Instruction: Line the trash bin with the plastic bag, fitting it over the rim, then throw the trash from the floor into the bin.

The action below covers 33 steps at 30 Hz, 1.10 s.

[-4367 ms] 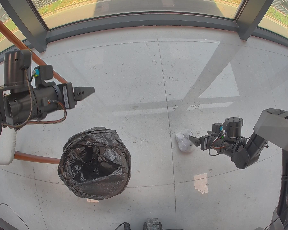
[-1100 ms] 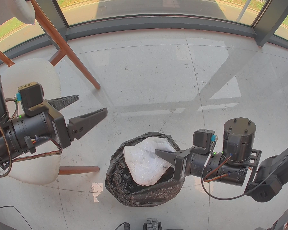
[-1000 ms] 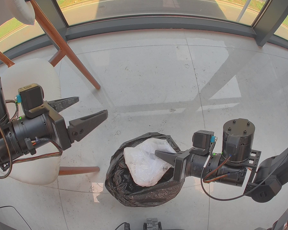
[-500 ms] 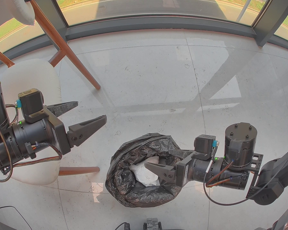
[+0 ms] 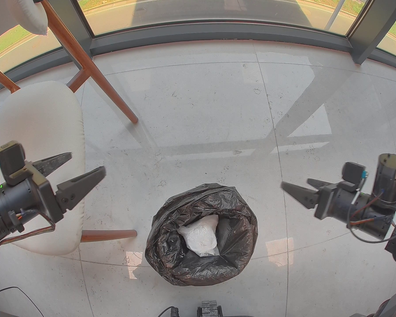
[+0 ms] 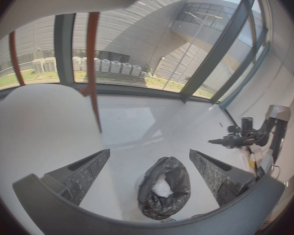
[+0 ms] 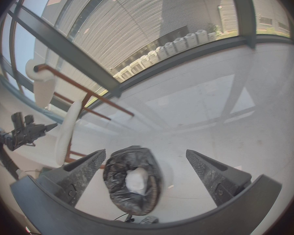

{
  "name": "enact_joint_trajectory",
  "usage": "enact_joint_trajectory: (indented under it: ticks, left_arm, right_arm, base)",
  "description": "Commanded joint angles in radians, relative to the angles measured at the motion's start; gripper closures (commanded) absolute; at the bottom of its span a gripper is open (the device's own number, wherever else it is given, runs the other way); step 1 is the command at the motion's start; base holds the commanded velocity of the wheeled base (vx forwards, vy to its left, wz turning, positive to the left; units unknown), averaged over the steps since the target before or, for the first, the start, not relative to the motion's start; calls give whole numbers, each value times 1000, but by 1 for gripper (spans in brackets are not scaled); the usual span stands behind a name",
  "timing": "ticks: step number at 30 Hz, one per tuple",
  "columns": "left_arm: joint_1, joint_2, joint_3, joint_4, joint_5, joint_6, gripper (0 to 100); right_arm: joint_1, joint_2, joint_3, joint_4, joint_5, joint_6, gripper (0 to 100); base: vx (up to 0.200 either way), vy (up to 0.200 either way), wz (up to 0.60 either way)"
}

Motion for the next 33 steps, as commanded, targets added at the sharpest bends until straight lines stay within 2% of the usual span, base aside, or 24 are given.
enact_joint_trajectory:
  ticks: [1, 4, 8, 11, 14, 15, 17, 18, 19, 21, 22, 23, 28, 31, 33]
  left_arm:
    - [178, -198, 140, 19, 42, -13, 0]
    - [242, -280, 191, 71, 55, -16, 0]
    - [256, -396, 250, 135, 67, -16, 0]
    - [306, -461, 295, 143, 90, -22, 0]
    - [328, -508, 319, 145, 98, -52, 0]
    - [329, -545, 339, 155, 99, -62, 0]
    - [329, -571, 350, 175, 101, -62, 0]
    - [329, -608, 358, 209, 116, -62, 0]
    - [329, -616, 358, 218, 121, -62, 0]
    - [329, -692, 356, 298, 157, -62, 0]
    - [329, -692, 356, 298, 157, -62, 0]
    - [329, -777, 358, 381, 177, -62, 0]
    - [331, -961, 358, 576, 183, -61, 0]
    - [340, -1117, 378, 743, 194, -42, 0]
    - [372, -1143, 407, 775, 205, -9, 0]
  right_arm:
    - [-244, -276, 173, 2, 10, -32, 0]
    - [-320, -379, 259, 2, 13, -58, 0]
    - [-343, -526, 347, 5, 13, -102, 0]
    - [-385, -628, 399, 14, 13, -154, 0]
    - [-391, -710, 408, 72, 2, -168, 0]
    - [-393, -790, 408, 154, -4, -171, 0]
    - [-393, -849, 408, 217, -6, -174, 0]
    - [-393, -925, 408, 304, -6, -184, 0]
    - [-393, -941, 408, 321, -6, -187, 0]
    - [-399, -1069, 408, 484, -9, -251, 0]
    - [-399, -1069, 408, 484, -9, -251, 0]
    - [-417, -1180, 408, 625, -17, -289, 0]
    - [-436, -1378, 408, 847, -18, -308, 0]
    - [-469, -1494, 391, 908, -20, -314, 0]
    - [-520, -1502, 394, 890, -23, -305, 0]
  base:
    - [0, 0, 0]
    - [0, 0, 0]
    - [0, 0, 0]
    - [0, 0, 0]
    - [0, 0, 0]
    - [0, 0, 0]
    - [0, 0, 0]
    - [0, 0, 0]
    - [0, 0, 0]
    - [0, 0, 0]
    - [0, 0, 0]
    - [0, 0, 0]
    - [0, 0, 0]
    - [0, 0, 0]
    - [0, 0, 0]
